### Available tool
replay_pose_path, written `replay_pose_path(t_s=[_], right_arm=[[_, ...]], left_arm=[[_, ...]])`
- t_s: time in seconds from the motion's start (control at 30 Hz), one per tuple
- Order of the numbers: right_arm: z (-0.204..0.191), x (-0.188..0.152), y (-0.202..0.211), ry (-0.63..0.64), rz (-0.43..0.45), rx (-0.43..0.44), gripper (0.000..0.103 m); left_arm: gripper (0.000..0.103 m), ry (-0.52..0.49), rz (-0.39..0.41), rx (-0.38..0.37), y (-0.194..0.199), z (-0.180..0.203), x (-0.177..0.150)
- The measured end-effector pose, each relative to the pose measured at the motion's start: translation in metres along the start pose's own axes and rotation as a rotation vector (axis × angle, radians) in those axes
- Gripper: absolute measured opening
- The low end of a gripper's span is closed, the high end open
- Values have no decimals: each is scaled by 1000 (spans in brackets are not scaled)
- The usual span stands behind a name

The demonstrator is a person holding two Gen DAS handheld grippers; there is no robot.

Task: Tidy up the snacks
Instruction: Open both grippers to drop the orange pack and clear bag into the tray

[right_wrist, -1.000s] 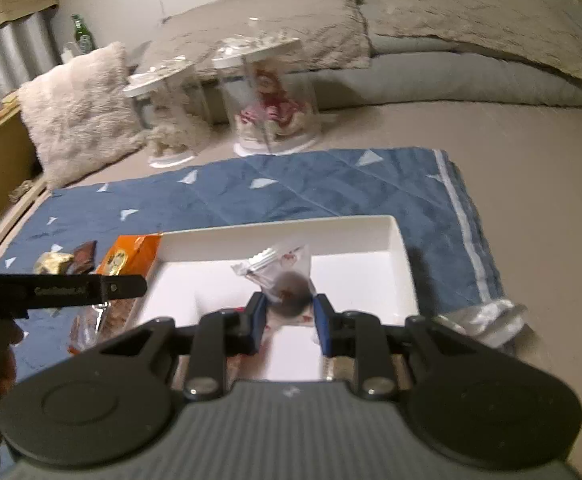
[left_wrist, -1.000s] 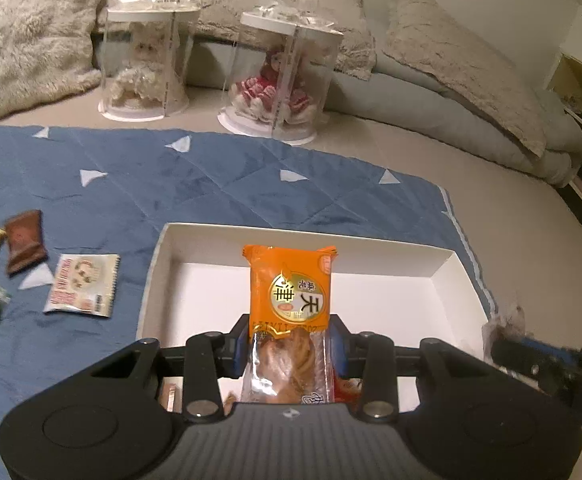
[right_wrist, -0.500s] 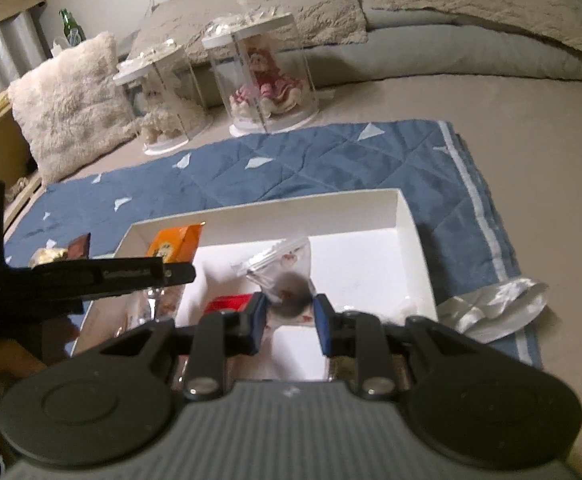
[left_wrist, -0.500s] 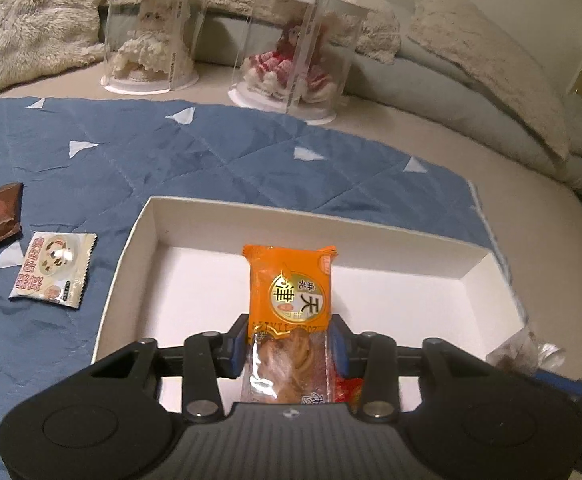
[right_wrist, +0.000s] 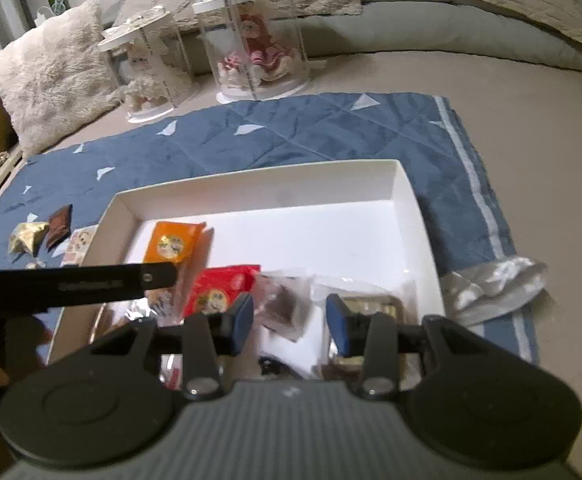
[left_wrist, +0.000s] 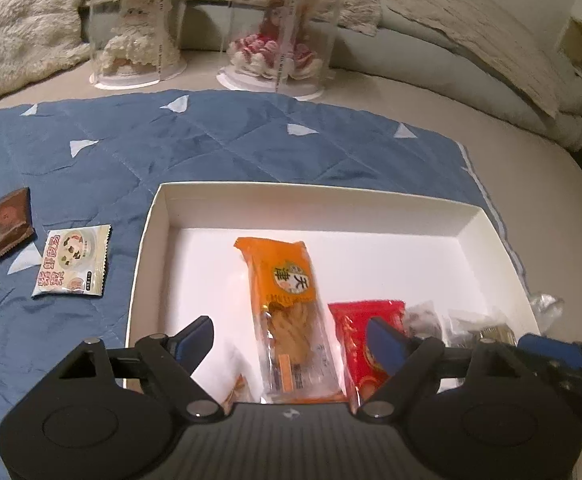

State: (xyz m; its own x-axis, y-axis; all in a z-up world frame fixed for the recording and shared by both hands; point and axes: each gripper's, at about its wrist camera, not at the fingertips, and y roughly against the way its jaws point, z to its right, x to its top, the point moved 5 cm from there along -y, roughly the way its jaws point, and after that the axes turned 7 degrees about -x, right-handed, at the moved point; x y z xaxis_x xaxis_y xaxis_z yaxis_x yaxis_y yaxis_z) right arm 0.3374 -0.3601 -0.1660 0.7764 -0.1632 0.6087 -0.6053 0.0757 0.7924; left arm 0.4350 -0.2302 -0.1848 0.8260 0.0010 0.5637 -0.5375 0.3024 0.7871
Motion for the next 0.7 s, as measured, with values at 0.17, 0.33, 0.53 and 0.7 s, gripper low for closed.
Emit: replay_pose_path(t_s=[0.17, 0.33, 0.53, 0.7], right_arm=[[8, -5, 6, -4, -9, -31, 50], [15, -8, 16, -7, -2, -51, 61], [22, -9, 25, -12, 19, -83, 80], [24, -9, 33, -27, 37, -105, 102]], left_arm=[[90, -40, -15, -3, 11, 7, -5], [98, -48, -15, -15, 22, 10, -9], [103, -66, -20, -19, 32, 10, -13], [103, -78, -23, -20, 42, 4, -16]])
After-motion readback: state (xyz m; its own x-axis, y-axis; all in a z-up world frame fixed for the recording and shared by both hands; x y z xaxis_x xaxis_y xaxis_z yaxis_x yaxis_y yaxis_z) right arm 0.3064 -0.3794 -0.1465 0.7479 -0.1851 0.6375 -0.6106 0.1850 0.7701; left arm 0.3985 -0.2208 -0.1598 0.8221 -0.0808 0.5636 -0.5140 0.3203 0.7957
